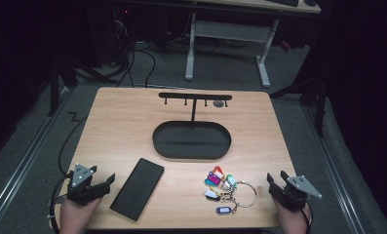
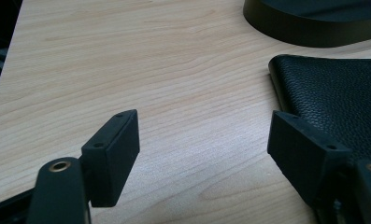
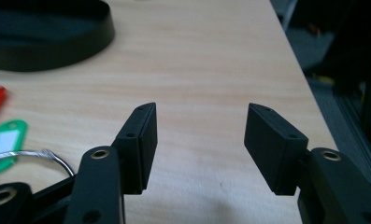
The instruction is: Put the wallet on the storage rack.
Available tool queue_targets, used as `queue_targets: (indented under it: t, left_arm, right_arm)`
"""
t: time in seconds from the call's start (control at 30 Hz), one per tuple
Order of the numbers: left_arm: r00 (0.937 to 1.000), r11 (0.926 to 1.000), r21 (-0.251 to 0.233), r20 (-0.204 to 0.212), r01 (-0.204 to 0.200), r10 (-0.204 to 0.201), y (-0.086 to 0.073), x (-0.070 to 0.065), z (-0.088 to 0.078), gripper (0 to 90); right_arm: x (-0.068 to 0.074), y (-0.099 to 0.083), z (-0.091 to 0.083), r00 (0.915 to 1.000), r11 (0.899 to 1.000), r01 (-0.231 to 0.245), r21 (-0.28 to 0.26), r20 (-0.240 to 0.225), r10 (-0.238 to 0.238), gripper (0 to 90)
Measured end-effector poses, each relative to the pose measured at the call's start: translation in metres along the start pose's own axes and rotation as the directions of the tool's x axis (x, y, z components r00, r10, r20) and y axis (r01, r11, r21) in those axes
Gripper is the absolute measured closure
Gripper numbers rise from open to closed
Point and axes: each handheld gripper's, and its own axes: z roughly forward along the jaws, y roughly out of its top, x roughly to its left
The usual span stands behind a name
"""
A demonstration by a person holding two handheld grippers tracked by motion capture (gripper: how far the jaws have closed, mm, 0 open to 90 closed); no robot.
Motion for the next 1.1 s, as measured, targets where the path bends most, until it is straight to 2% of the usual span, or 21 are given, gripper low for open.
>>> queue_targets:
  t: [0.03, 0.17, 0.23, 0.3, 0.37, 0.4, 0.43, 0.53, 0.57, 0.6, 0.63, 0.7, 0.77, 0.83, 0.9, 1.0, 1.07, 1.1]
  left_arm:
    - [1.0000, 1.0000, 0.000, 0.000, 0.000, 0.000, 0.000, 0.000, 0.000, 25.3]
    - [0.9994, 0.9994, -0.018, 0.016, 0.030, -0.030, 0.003, 0.002, -0.003, 25.3]
    - [0.9989, 0.9985, -0.029, 0.011, 0.047, -0.047, 0.002, 0.002, -0.003, 25.5]
    - [0.9973, 0.9971, -0.020, 0.012, 0.073, -0.072, 0.001, 0.004, 0.000, 25.7]
    - [0.9978, 0.9978, -0.012, -0.011, 0.065, -0.066, 0.002, 0.004, 0.001, 25.7]
    - [0.9980, 0.9983, -0.006, -0.025, 0.057, -0.057, 0.003, 0.003, 0.001, 25.7]
    - [0.9980, 0.9989, 0.004, -0.043, 0.047, -0.047, 0.004, 0.002, 0.001, 25.7]
    - [0.9967, 0.9984, 0.040, -0.072, 0.039, -0.036, 0.003, -0.003, 0.001, 25.8]
    - [0.9954, 0.9978, 0.052, -0.088, 0.042, -0.038, 0.001, -0.006, 0.001, 25.7]
    - [0.9944, 0.9966, 0.065, -0.096, 0.051, -0.045, -0.002, -0.008, 0.000, 25.7]
    - [0.9939, 0.9956, 0.074, -0.098, 0.058, -0.051, -0.004, -0.011, 0.000, 25.8]
    - [0.9931, 0.9950, 0.076, -0.103, 0.064, -0.056, -0.006, -0.014, -0.002, 25.8]
    - [0.9934, 0.9951, 0.054, -0.084, 0.082, -0.078, -0.007, -0.016, -0.004, 25.9]
    - [0.9950, 0.9967, 0.029, -0.068, 0.075, -0.073, -0.007, -0.020, -0.006, 26.0]
    - [0.9978, 0.9984, 0.005, -0.036, 0.056, -0.056, -0.005, -0.022, -0.008, 26.0]
    - [0.9997, 0.9990, -0.038, 0.009, 0.024, -0.023, 0.001, -0.022, -0.011, 26.1]
    - [0.9998, 0.9987, -0.052, 0.019, -0.001, 0.002, 0.002, -0.020, -0.009, 26.1]
    - [0.9999, 0.9988, -0.049, 0.016, -0.004, 0.005, 0.002, -0.018, -0.008, 26.0]
  right_arm:
    - [0.000, 0.001, 0.000, 1.0000, 1.000, 0.007, -0.016, -0.001, -0.007, 44.0]
    - [0.002, 0.006, 0.001, 1.0000, 1.000, -0.002, -0.014, -0.005, 0.002, 44.0]
    - [0.003, 0.011, 0.002, 0.9998, 1.000, 0.004, -0.011, -0.022, -0.004, 43.8]
    - [0.006, 0.019, 0.004, 0.9978, 1.000, 0.025, 0.008, -0.062, -0.024, 43.2]
    - [0.008, 0.025, 0.005, 0.9966, 0.999, 0.048, 0.015, -0.068, -0.047, 42.4]
    - [0.008, 0.026, 0.003, 0.9965, 1.000, 0.025, 0.009, -0.079, -0.024, 42.5]
    - [0.009, 0.025, -0.001, 0.9962, 1.000, 0.001, -0.001, -0.087, -0.001, 42.9]
    - [0.011, 0.014, -0.013, 0.9961, 0.999, 0.013, -0.033, -0.087, -0.016, 42.4]
    - [0.009, 0.010, -0.014, 0.9959, 0.999, 0.014, -0.029, -0.089, -0.017, 41.9]
    - [0.007, 0.006, -0.016, 0.9954, 1.000, -0.005, -0.016, -0.095, 0.004, 41.5]
    - [0.004, 0.003, -0.017, 0.9945, 1.000, -0.027, -0.009, -0.101, 0.026, 41.5]
    - [-0.001, 0.000, -0.019, 0.9946, 0.999, -0.041, -0.011, -0.096, 0.039, 41.5]
    - [-0.005, -0.002, -0.017, 0.9944, 0.999, -0.044, 0.000, -0.096, 0.044, 41.2]
    - [-0.006, 0.000, -0.015, 0.9941, 0.999, -0.044, 0.011, -0.099, 0.045, 40.5]
    - [-0.001, 0.002, -0.014, 0.9962, 0.999, -0.023, 0.023, -0.083, 0.024, 40.3]
    - [0.003, 0.002, -0.015, 0.9962, 0.999, -0.015, 0.041, -0.085, 0.019, 40.2]
    - [0.008, 0.002, -0.017, 0.9983, 0.999, 0.015, 0.050, -0.057, -0.012, 40.5]
    - [0.012, 0.002, -0.019, 0.9988, 0.998, 0.013, 0.056, -0.047, -0.011, 41.1]
